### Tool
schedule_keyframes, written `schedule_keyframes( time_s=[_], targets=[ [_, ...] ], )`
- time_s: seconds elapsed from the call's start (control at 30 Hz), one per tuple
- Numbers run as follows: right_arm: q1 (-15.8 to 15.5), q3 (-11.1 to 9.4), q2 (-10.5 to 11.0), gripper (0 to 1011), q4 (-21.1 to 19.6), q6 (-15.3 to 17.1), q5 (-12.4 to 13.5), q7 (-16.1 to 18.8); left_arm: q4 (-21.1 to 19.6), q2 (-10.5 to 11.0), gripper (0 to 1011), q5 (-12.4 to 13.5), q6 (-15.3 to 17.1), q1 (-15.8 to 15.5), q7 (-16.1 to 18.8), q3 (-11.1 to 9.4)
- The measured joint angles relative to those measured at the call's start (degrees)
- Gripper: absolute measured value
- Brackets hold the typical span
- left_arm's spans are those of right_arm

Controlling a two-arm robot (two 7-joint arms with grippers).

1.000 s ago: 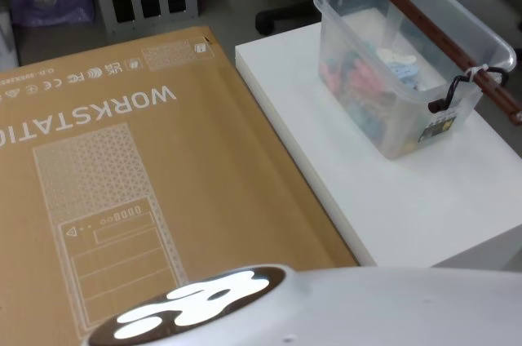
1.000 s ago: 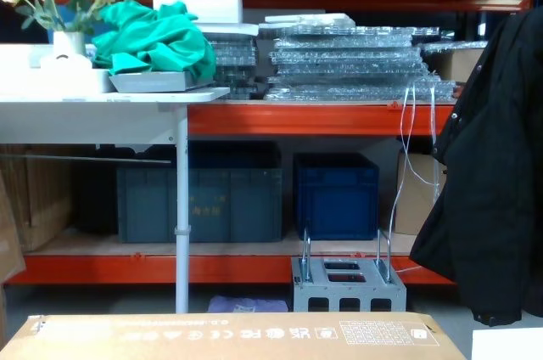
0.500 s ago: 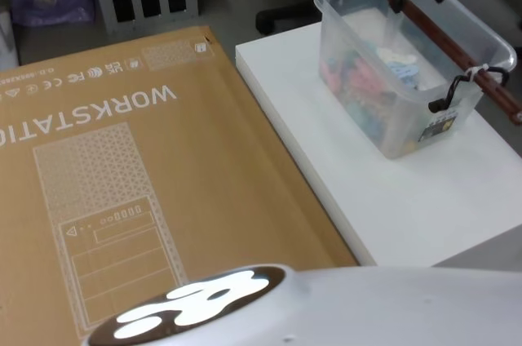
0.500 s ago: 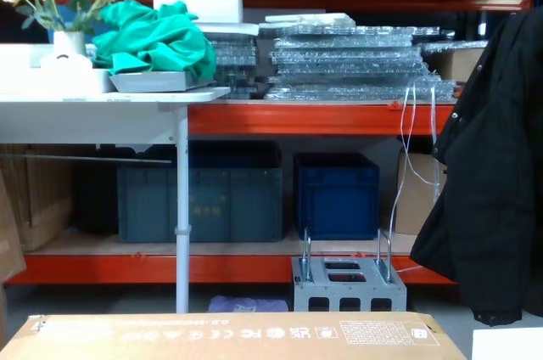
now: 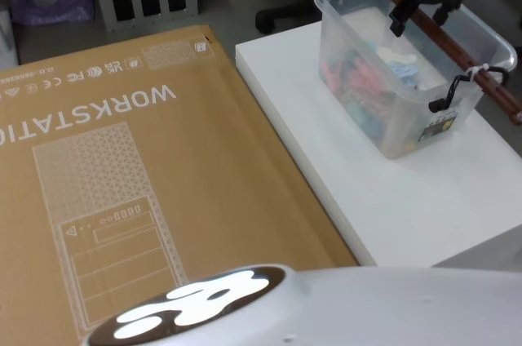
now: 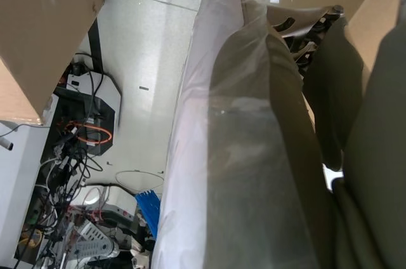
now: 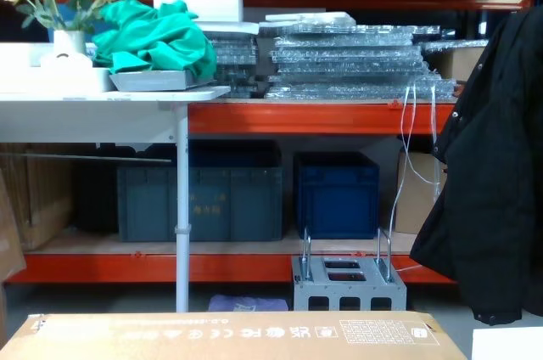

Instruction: Use one hand to grasp the basket and place it at the designated location.

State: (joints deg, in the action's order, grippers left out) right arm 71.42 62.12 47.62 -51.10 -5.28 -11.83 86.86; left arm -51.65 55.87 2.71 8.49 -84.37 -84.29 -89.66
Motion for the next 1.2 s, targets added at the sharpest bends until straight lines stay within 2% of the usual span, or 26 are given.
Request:
schedule_keyframes(
  time_s=[0.33, 0.53, 0.63, 0.67, 0.73, 0.77, 0.83, 0.9, 1.2],
  targets=[
    [-0.2, 0.9, -1.1, 997, 2.1, -0.7, -0.1, 0.1, 0.0, 0.0, 0, 0.0, 0.0, 0.0, 0.0, 0.0],
    [-0.2, 0.9, -1.1, 902, 2.4, -1.0, -0.1, 0.0, 0.0, 0.0, 0, 0.0, 0.0, 0.0, 0.0, 0.0],
    [-0.2, 0.9, -1.1, 794, 2.4, -1.0, -0.1, -0.1, 0.0, 0.0, 0, 0.0, 0.0, 0.0, 0.0, 0.0],
    [-0.2, 0.9, -1.1, 794, 2.4, -1.0, -0.1, -0.1, 0.0, 0.0, 0, 0.0, 0.0, 0.0, 0.0, 0.0],
    [-0.2, 1.0, -1.0, 700, 2.3, -1.0, -0.1, -0.1, 0.0, 0.0, 0, 0.0, 0.0, 0.0, 0.0, 0.0],
    [-0.2, 1.0, -1.0, 700, 2.3, -1.0, -0.1, -0.1, 0.0, 0.0, 0, 0.0, 0.0, 0.0, 0.0, 0.0],
    [-0.2, 1.0, -0.8, 596, 1.9, -0.7, -0.1, -0.1, 0.0, 0.0, 0, 0.0, 0.0, 0.0, 0.0, 0.0],
    [-0.2, 1.0, -0.7, 555, 1.8, -0.7, -0.1, -0.1, 0.0, 0.0, 0, 0.0, 0.0, 0.0, 0.0, 0.0],
    [-0.2, 0.9, 0.0, 253, 1.4, -0.3, -0.1, -0.2, 0.0, 0.0, 0, 0.0, 0.0, 0.0, 0.0, 0.0]
  ],
)
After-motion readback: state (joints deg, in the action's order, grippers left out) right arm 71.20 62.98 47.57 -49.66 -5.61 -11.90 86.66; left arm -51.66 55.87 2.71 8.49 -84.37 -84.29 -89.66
